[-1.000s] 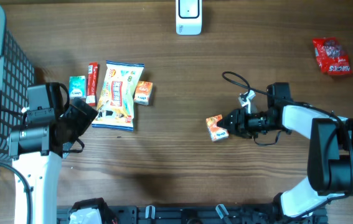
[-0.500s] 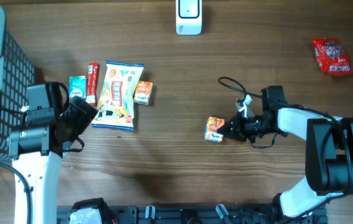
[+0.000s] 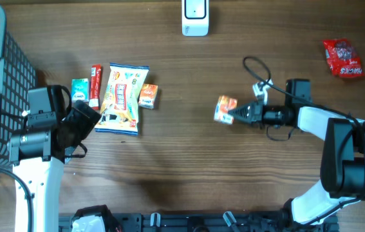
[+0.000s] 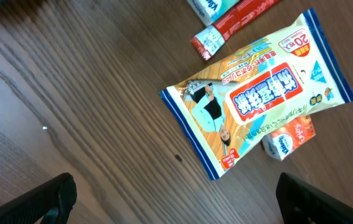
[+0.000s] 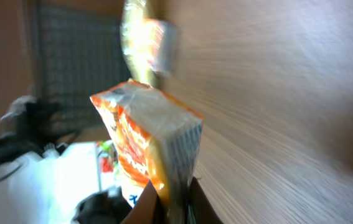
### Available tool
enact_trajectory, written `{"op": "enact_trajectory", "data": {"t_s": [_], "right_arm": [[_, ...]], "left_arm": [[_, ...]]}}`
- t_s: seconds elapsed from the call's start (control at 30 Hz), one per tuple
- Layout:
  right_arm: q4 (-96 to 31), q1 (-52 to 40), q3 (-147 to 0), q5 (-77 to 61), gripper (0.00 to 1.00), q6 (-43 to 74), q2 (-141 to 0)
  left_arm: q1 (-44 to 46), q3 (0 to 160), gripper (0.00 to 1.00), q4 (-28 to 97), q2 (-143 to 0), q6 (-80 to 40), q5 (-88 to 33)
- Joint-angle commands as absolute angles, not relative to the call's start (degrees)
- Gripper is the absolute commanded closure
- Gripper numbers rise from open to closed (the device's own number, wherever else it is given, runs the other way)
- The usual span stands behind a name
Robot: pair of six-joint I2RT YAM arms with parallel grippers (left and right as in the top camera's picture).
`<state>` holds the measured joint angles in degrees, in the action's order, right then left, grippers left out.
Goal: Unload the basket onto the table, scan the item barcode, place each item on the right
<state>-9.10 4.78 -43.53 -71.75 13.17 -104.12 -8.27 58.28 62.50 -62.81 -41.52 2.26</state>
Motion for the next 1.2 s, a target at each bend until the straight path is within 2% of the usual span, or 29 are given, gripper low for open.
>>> {"op": "enact_trajectory", "data": {"t_s": [0.0, 0.2, 0.43, 0.57, 0.87, 1.17], "right_arm": [[4.43, 4.93, -44.49, -91.88, 0.96, 24.88, -104.79], [33.71, 4.45, -44.45, -92.99, 0.96, 52.82, -104.79], [62.72, 4.34, -44.95, -92.66, 0.96, 78.89, -104.79], [64.14, 2.59, -46.72, -92.33, 0.96, 82.48, -104.79], [65.54, -9.63, -53.65, -92.64, 0.96, 84.47, -104.79], [65.49, -7.6, -57.87, -92.66, 0.96, 85.71, -104.79]], "left_arm": [[-8.64, 59.16, 0.0, 62.65, -63.02, -42.52, 2.44], [-8.64, 59.16, 0.0, 62.78, -63.02, -42.52, 2.42], [-8.64, 59.16, 0.0, 63.13, -63.02, -42.52, 2.44], [-8.64, 59.16, 0.0, 62.94, -63.02, -42.52, 2.44], [-8.64, 59.16, 0.0, 63.13, -63.02, -42.52, 2.44], [-8.64, 59.16, 0.0, 63.57, -63.02, -42.5, 2.46]]}}
